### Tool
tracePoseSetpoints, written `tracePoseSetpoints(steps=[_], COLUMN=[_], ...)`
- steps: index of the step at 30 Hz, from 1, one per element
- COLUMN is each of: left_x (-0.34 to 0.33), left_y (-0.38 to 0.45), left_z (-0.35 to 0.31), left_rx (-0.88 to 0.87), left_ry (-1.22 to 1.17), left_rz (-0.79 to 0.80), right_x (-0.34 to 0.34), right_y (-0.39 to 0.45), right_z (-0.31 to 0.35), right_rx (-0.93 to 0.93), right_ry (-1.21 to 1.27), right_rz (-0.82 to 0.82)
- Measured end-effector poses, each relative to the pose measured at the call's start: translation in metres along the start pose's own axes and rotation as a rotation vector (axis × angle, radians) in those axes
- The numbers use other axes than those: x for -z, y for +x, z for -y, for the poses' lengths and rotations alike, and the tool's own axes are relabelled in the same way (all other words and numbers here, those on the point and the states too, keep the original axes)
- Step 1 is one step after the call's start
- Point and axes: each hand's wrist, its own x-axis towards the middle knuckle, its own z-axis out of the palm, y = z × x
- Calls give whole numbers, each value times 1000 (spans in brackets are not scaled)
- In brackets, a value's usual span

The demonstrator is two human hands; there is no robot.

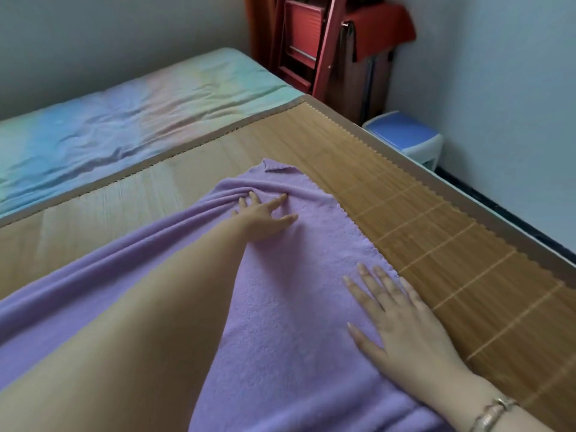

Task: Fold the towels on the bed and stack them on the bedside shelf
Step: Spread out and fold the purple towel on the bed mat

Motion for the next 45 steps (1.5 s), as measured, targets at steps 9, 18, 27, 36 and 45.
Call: tracePoseSetpoints(steps=[9,18,27,36,45], left_x=[-19,-60,-84,-2,223], left_y=[17,-55,-91,-161,-371], left_z=[-1,-88,-127,-55,126], left_rx=[49,-194,-102,-172,-86], left_ry=[112,-30,-117,-573,-768], left_rz=[-114,-405,-322,-365,-448], right_x=[-12,16,39,113,323], right_y=[7,-6,-61,-49,-58], right_z=[-7,-10,1,81,321], right_rx=[26,-84,-590,-465,-131], right_ry=[-16,358,224,913,1098], right_rz=[11,-43,92,26,54])
